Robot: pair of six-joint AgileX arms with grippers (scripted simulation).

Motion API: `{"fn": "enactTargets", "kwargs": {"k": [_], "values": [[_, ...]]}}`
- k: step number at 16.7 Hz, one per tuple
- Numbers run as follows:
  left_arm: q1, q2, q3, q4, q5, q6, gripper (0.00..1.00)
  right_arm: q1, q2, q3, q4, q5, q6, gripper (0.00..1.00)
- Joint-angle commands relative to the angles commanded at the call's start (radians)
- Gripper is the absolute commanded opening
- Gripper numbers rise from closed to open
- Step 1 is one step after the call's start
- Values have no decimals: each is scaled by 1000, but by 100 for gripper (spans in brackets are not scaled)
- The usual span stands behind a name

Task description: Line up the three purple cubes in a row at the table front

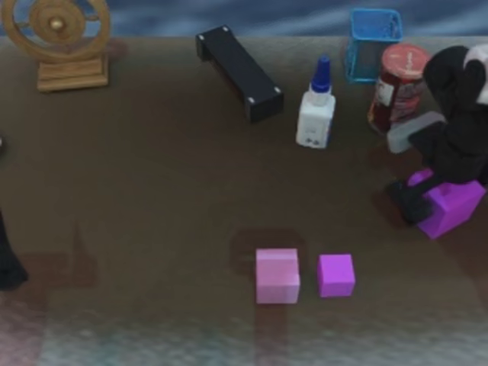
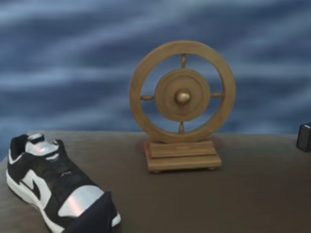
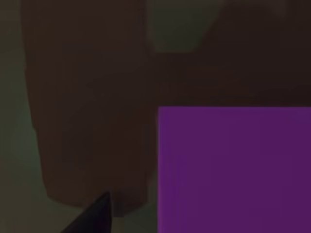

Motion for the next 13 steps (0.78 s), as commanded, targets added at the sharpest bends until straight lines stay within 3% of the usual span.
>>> {"fn": "enactTargets", "kwargs": {"k": [4, 13], "values": [[0, 0, 0, 0, 0, 0, 100, 0, 1, -1, 2, 0, 0, 100], [0, 0, 0, 0, 0, 0, 100, 0, 1, -1, 2, 0, 0, 32]]}}
